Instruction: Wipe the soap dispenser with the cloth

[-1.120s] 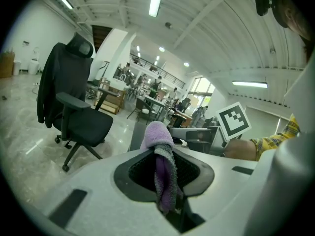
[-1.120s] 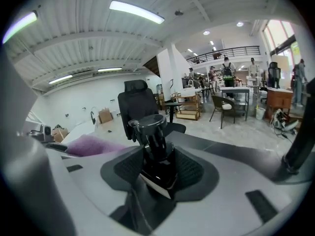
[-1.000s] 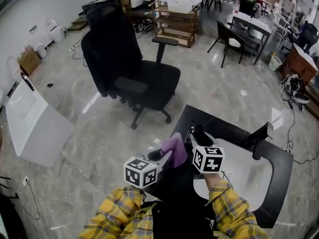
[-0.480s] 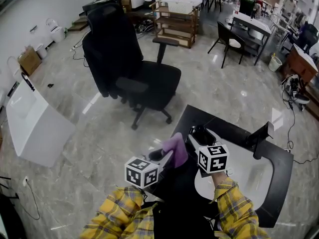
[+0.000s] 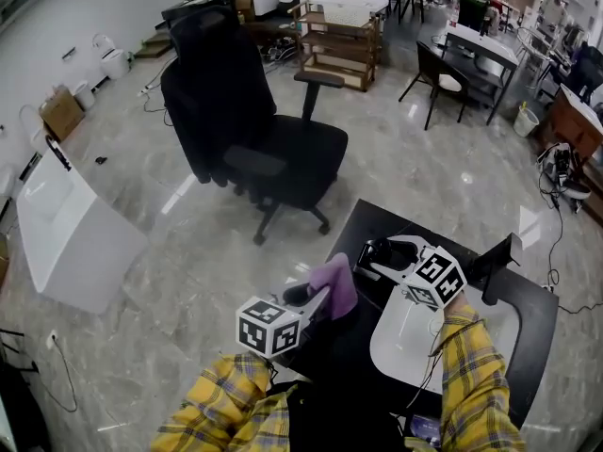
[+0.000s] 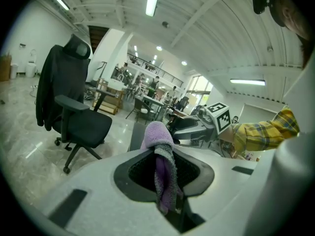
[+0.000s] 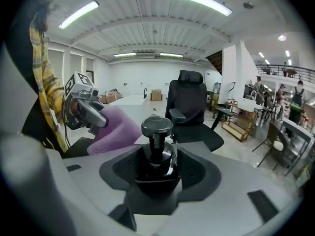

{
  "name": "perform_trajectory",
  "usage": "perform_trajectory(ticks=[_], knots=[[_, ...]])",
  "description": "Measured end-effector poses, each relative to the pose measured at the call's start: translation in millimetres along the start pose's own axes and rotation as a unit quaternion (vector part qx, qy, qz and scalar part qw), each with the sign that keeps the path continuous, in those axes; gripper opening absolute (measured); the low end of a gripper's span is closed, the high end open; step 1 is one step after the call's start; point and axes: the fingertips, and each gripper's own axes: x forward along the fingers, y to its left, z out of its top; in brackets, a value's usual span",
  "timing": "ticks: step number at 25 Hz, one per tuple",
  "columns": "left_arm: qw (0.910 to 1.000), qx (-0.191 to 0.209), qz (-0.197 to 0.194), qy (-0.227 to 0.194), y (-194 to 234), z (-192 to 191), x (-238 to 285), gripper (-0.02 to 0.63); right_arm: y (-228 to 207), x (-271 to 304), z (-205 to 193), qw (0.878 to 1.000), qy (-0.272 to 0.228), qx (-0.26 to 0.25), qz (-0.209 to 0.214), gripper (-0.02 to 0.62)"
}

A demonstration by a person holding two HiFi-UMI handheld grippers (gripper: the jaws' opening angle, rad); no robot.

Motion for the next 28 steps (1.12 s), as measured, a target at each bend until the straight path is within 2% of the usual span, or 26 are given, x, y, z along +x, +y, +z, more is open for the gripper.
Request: perform_trajectory(ticks=[2,4,9,13,19,23,28], knots=[[1.0,-0.001,0.002,0.0,1,0,-1,0.064,3,1,0,1.0,0.005,0.004,0.019,0.199],[1.0,-0.003,0.005,0.0,3,-1,-1,0.064,4,2,-1,1.0,0.003,0.011,0.019,0.186],[0.9999,-0.009,0.011,0.0,5,-4,5,0.064,2,2,-3,0.999,-0.008,0.028,-0.023,0.184],[0.9999,-0.01,0.011,-0.002,3,-3,10,0.064,3,2,-4,0.995,-0.017,0.062,-0.07,0.184],[0.9998,-0.015,0.009,-0.004,1,-2,16,0.064,3,2,-5,0.982,-0.028,0.119,-0.146,0.184],[0.9997,-0.02,0.011,-0.006,3,-1,16,0.064,4,2,-5,0.968,-0.027,0.159,-0.193,0.184],[0.9996,-0.024,0.013,-0.009,5,-1,15,0.064,5,2,-6,0.954,-0.03,0.186,-0.231,0.184]])
